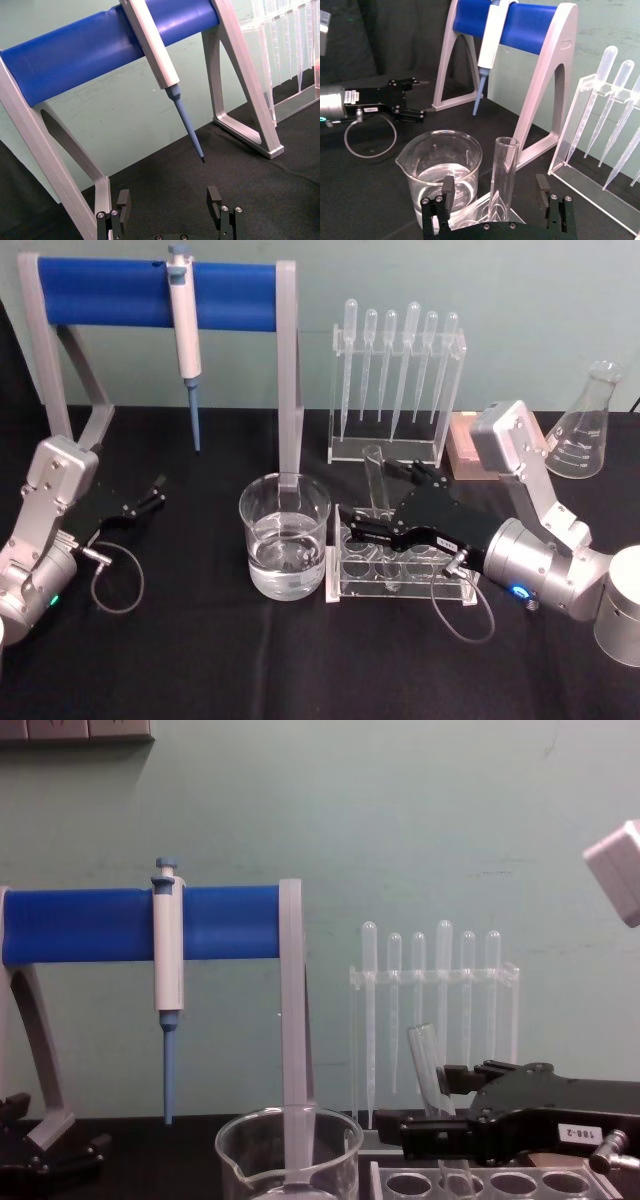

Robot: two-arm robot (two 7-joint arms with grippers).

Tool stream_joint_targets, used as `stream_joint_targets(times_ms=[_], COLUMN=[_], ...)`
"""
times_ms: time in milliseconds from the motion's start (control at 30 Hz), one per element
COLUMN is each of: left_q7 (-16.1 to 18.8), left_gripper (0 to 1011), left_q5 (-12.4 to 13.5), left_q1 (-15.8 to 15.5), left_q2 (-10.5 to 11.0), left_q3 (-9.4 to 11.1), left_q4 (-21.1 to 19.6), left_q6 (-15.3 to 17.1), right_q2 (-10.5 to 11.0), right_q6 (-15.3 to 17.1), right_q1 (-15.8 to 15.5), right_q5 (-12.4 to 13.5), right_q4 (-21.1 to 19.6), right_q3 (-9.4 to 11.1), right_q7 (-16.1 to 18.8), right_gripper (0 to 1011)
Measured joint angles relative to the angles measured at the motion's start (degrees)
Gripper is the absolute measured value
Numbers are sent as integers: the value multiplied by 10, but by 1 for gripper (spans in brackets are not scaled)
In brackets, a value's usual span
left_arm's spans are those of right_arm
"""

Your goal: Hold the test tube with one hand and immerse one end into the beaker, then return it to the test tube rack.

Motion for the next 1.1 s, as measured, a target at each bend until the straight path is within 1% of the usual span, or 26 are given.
stream_joint_targets(times_ms=[167, 267, 333, 367, 400, 467, 500, 600, 700, 733, 800, 867, 900, 967, 1033, 1100], left_q7=[0, 0, 0, 0, 0, 0, 0, 0, 0, 0, 0, 0, 0, 0, 0, 0], left_gripper=[1000, 1000, 1000, 1000, 1000, 1000, 1000, 1000, 1000, 1000, 1000, 1000, 1000, 1000, 1000, 1000], left_q5=[0, 0, 0, 0, 0, 0, 0, 0, 0, 0, 0, 0, 0, 0, 0, 0], left_q1=[0, 0, 0, 0, 0, 0, 0, 0, 0, 0, 0, 0, 0, 0, 0, 0], left_q2=[0, 0, 0, 0, 0, 0, 0, 0, 0, 0, 0, 0, 0, 0, 0, 0], left_q3=[0, 0, 0, 0, 0, 0, 0, 0, 0, 0, 0, 0, 0, 0, 0, 0], left_q4=[0, 0, 0, 0, 0, 0, 0, 0, 0, 0, 0, 0, 0, 0, 0, 0], left_q6=[0, 0, 0, 0, 0, 0, 0, 0, 0, 0, 0, 0, 0, 0, 0, 0], right_q2=[-12, -18, -22, -22, -23, -25, -26, -28, -31, -32, -34, -35, -36, -36, -37, -37], right_q6=[5, 7, 9, 9, 11, 12, 13, 14, 16, 16, 17, 17, 18, 18, 18, 19], right_q1=[2, -1, -4, -4, -6, -7, -8, -10, -11, -11, -12, -12, -13, -13, -15, -19], right_q5=[-5, -6, -6, -6, -6, -7, -7, -9, -10, -10, -10, -10, -10, -10, -10, -7], right_q4=[9, 9, 9, 9, 7, 5, 5, 4, 3, 3, 3, 4, 4, 4, 4, 2], right_q3=[6, 12, 16, 16, 18, 20, 22, 24, 27, 28, 29, 29, 30, 31, 32, 36], right_q7=[-1, -2, -2, -2, -2, -2, -1, -1, 1, 1, 3, 4, 4, 4, 5, 6], right_gripper=[1002, 967, 915, 915, 868, 837, 787, 735, 609, 595, 508, 463, 403, 362, 281, 251])
